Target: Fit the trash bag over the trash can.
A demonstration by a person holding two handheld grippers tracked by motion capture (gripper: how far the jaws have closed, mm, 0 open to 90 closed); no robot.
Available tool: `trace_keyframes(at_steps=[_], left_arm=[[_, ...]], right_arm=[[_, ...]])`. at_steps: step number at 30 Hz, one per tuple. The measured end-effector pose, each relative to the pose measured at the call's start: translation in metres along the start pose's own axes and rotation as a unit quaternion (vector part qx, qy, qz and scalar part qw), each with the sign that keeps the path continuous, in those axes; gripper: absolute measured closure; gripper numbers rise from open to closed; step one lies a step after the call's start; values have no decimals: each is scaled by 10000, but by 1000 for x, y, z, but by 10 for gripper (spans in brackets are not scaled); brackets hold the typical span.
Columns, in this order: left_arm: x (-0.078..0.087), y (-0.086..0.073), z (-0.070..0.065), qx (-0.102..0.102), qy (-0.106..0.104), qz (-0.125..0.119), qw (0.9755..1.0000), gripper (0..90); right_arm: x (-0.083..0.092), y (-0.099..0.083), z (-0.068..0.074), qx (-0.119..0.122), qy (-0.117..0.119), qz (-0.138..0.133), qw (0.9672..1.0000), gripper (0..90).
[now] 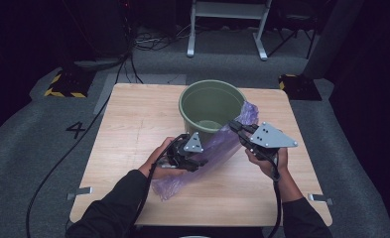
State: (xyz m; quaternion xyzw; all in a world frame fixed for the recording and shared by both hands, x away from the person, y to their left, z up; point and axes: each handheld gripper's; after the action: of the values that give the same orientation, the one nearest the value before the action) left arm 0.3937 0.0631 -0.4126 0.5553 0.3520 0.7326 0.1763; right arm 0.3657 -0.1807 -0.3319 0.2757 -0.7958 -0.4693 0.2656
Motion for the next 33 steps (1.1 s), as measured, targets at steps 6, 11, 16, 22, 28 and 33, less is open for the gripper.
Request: trace_keyframes(at_steps=[6,11,16,22,28,33], left_arm=[[3,1,-6,-285,-152,-193,9993,784],[7,0,-8,-143,-9,-488,9987,865],[16,-5,-8,-6,256,-832,9962,890],[24,-11,-4,137,460,-982,9940,893],[31,-15,-1,277,557,-1018,9929,894],[34,-20,5,400,651,-1013,9919,894]], right_arm=[[-12,19,1,232,239,-82,9994,895],[-22,30,-1,179,374,-189,9990,823],[-25,38,-1,61,403,-175,9990,542],[-13,41,0,-1,350,-115,9993,352],[13,40,-2,110,166,-183,9996,284],[32,40,-9,69,231,-333,9992,287]])
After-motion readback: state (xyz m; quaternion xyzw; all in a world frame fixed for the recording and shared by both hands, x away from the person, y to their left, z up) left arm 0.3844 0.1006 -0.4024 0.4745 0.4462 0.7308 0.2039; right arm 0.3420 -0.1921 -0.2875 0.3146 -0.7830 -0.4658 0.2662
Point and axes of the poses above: each handheld gripper's, and its own axes: x roughly backward along the jaws, y roughly out of its top, z roughly to its left
